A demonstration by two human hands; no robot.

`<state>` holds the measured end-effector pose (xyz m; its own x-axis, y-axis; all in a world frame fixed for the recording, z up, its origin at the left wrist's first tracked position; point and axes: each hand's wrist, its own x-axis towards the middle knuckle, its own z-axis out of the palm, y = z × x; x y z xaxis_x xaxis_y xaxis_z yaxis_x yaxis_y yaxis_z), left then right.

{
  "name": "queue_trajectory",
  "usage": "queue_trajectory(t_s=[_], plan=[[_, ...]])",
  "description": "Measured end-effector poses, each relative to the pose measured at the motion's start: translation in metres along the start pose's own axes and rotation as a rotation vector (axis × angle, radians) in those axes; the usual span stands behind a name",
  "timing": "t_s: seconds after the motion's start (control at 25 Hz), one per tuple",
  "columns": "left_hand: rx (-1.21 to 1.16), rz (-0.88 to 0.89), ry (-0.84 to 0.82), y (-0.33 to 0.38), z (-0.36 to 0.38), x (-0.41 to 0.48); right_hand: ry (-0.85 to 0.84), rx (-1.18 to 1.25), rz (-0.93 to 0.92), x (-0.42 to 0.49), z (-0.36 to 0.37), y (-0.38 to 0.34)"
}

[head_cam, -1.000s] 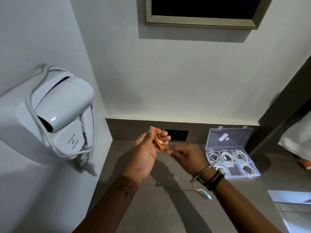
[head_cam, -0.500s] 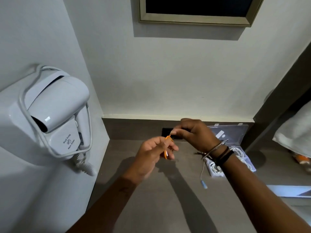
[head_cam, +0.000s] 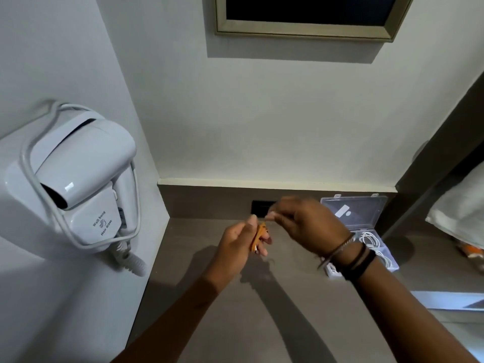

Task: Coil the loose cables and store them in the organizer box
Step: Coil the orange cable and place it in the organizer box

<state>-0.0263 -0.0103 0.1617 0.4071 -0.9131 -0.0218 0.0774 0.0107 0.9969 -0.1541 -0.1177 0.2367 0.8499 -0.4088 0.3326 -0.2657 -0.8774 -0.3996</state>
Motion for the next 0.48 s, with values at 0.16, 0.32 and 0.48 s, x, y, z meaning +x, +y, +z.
queue_trajectory(t_s=[0.16,0.32,0.48], plan=[[-0.480,0.023,-0.113,0.017,0.000,-0.002,-0.010,0.487,0.241,-0.006,0.024,0.002],[-0.569,-0.008,0.155,0.008,0.008,0.007,-0.153,0.445,0.306,-0.031,0.073,-0.009],[-0.278,-0.023,0.419,-0.019,0.015,0.010,-0.329,0.264,0.397,-0.036,0.083,-0.022]])
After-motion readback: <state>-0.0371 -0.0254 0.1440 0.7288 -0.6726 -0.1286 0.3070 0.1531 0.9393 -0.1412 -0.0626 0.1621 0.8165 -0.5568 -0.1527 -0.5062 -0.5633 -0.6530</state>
